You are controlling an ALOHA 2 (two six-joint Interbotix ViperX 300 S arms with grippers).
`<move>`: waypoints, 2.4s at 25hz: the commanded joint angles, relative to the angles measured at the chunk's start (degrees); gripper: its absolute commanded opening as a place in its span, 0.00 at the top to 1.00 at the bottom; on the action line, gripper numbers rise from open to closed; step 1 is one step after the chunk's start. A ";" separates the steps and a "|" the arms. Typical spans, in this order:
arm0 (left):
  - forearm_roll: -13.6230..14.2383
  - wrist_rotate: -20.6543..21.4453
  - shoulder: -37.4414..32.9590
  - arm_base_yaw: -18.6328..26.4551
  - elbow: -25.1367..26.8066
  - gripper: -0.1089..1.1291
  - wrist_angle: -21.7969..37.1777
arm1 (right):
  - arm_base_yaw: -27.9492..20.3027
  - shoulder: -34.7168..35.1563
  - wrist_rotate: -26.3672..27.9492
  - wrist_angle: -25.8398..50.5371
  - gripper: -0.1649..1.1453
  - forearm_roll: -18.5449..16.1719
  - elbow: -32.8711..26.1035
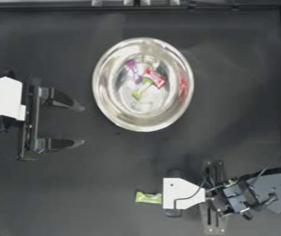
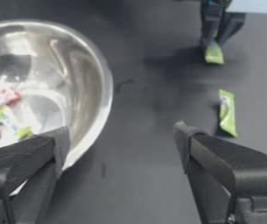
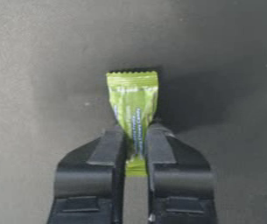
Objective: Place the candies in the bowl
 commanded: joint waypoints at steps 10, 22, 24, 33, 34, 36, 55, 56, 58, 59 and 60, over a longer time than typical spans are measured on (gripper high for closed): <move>0.00 0.00 -0.79 0.00 -0.88 0.10 -0.35 | -3.16 -11.78 1.58 2.20 0.58 -8.00 -2.72; 0.00 0.09 -0.79 0.00 -0.70 0.10 -0.35 | -18.28 -23.29 -0.97 -8.70 0.58 -18.37 0.35; -0.09 0.09 -0.79 0.00 -0.70 0.10 -0.35 | -21.62 -23.38 -1.14 -11.43 0.58 -19.51 0.70; 0.00 0.00 -0.79 0.00 -0.62 0.10 -0.35 | -33.13 -19.34 -0.62 -24.17 0.58 -26.46 0.62; 0.00 0.00 -0.79 0.00 -0.62 0.10 -0.44 | -33.93 -18.37 -0.53 -24.70 0.58 -26.89 0.44; -0.09 0.00 -0.79 0.00 -0.62 0.10 -0.44 | -35.60 -16.00 -0.44 -25.58 0.58 -27.25 -0.18; -0.09 0.00 -0.79 0.00 -0.62 0.10 -0.35 | -38.41 -6.24 -0.44 -30.67 0.04 -30.50 -3.52; -0.09 0.00 -0.79 0.00 -0.62 0.10 -0.44 | -38.41 -6.24 -0.44 -31.20 0.05 -30.41 -3.52; 0.00 0.00 -0.79 0.00 -0.53 0.10 -0.35 | -38.41 -6.33 -0.53 -31.73 0.11 -30.23 -3.43; -0.09 0.00 -0.79 0.00 -0.53 0.10 -0.35 | -38.41 -6.50 -0.62 -31.82 0.13 -29.97 -3.25; -0.09 0.00 -0.79 0.00 -0.53 0.10 -0.44 | -38.32 -6.77 -0.70 -31.73 0.13 -29.53 -3.16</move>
